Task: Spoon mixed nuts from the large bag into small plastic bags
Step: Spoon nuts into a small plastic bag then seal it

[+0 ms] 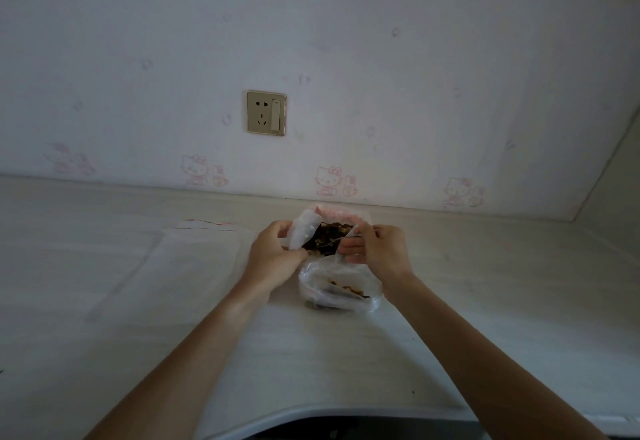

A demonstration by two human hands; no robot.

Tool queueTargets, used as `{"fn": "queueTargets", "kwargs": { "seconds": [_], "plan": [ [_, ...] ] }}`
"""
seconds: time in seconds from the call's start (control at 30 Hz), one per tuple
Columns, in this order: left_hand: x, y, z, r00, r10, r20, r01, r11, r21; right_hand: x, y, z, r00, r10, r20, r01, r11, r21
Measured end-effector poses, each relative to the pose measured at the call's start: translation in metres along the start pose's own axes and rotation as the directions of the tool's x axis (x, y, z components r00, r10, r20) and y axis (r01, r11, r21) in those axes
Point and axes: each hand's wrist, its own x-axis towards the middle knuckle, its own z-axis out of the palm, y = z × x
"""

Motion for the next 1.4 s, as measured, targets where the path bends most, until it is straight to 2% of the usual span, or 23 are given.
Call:
{"fn": "queueTargets", "kwargs": {
  "seconds": [0.47,0.8,1.1,1.23,1.33,1.4],
  "plan": [
    [0.002,-0.001,0.0,1.0,-0.001,-0.007,0.001,1.0,0.003,0.002,-0.002,-0.006,0.989,0.137,0.052,-0.143,0.982,0.121],
    [0.003,0.0,-0.001,0.993,0.043,-0.109,-0.045,0.999,-0.01,-0.002,-0.001,-0.016,0.971,0.206,0.124,-0.228,0.95,0.213],
    [0.002,0.0,-0.007,0.983,-0.007,-0.181,0.036,0.987,0.156,-0.008,-0.01,-0.041,0.989,0.105,0.102,-0.12,0.98,0.161],
    [0.0,0.005,-0.014,0.969,0.069,-0.237,-0.008,0.968,0.252,-0.015,-0.02,-0.054,0.993,0.044,0.114,-0.058,0.99,0.128],
    [-0.005,0.013,-0.017,0.971,0.164,-0.176,-0.11,0.953,0.281,-0.023,-0.026,-0.066,0.99,-0.001,0.141,-0.017,0.992,0.124],
    [-0.011,0.015,-0.017,0.975,0.212,-0.071,-0.177,0.926,0.334,-0.03,-0.027,-0.076,0.987,-0.012,0.163,-0.01,0.991,0.133]
  ]
}}
